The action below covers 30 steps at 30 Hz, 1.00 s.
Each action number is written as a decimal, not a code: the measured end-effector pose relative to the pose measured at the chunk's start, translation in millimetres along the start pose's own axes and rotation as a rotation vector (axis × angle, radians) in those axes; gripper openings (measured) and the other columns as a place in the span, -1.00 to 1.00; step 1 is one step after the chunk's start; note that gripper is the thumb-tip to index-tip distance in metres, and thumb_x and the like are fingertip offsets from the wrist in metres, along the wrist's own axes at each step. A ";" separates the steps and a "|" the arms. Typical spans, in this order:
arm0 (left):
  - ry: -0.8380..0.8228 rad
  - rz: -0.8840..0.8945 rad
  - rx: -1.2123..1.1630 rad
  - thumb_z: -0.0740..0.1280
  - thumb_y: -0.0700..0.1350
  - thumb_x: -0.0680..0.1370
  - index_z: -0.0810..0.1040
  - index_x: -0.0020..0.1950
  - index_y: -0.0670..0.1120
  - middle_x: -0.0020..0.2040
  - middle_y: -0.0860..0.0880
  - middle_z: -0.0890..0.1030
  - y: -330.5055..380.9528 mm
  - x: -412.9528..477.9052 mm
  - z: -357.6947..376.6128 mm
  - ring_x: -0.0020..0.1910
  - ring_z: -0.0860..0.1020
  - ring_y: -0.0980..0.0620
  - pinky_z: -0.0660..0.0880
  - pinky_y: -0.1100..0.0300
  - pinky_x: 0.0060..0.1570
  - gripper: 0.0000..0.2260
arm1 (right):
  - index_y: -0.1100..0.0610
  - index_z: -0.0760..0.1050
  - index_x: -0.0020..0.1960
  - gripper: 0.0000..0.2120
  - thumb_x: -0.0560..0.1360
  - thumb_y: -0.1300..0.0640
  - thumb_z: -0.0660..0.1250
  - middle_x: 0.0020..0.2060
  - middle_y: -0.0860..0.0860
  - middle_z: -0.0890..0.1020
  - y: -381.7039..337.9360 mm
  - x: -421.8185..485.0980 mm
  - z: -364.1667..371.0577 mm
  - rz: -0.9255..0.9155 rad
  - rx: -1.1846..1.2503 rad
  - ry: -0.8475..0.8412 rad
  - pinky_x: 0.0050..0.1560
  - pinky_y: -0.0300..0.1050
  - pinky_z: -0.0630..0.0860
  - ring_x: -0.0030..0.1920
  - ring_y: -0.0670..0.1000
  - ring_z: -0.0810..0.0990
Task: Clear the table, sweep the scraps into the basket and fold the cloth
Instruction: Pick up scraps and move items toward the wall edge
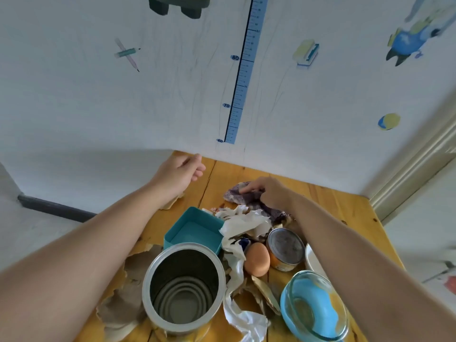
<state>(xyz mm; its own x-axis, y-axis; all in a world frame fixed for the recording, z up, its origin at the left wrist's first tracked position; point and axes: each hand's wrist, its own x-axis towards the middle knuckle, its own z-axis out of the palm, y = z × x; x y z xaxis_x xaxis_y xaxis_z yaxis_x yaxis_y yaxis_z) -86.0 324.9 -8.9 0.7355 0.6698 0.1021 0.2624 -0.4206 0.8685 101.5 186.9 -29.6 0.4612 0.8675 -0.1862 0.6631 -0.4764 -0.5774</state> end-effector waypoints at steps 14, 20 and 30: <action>-0.085 0.104 0.114 0.16 -0.06 0.59 0.59 0.05 -0.09 -0.03 0.01 0.61 65.9 -10.9 19.3 0.03 0.57 -0.03 0.46 0.12 0.11 -0.76 | 0.12 0.58 0.11 -0.49 0.34 0.50 0.10 -0.02 0.12 0.59 51.3 -38.4 -83.3 0.148 0.214 0.610 -0.01 -0.20 0.39 0.06 0.10 0.53; -0.174 0.160 0.238 0.18 -0.07 0.59 0.59 0.05 -0.30 0.14 0.01 0.62 75.6 -5.2 36.7 0.04 0.59 0.00 0.42 0.22 0.09 -0.68 | 0.20 0.59 0.12 -0.73 0.46 0.33 0.27 -0.09 0.07 0.59 91.6 -40.8 -50.9 0.302 0.267 0.330 -0.20 -0.25 0.42 -0.13 0.05 0.52; -0.153 0.190 0.295 0.19 -0.09 0.58 0.58 0.02 -0.33 0.11 0.00 0.63 87.5 -12.9 33.1 0.04 0.59 -0.08 0.46 0.12 0.12 -0.68 | 0.37 0.52 0.05 -0.64 0.34 0.18 0.43 -0.25 0.22 0.61 50.2 -44.8 -40.8 0.417 0.748 0.033 -0.48 -0.21 0.48 -0.44 0.10 0.58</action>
<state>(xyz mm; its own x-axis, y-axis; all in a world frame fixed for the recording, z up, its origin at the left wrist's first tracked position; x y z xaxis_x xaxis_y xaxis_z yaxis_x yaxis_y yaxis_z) -51.9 259.2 49.7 0.8672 0.4733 0.1549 0.2645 -0.7012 0.6621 138.2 118.3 -17.8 0.6058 0.6322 -0.4829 -0.1222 -0.5259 -0.8417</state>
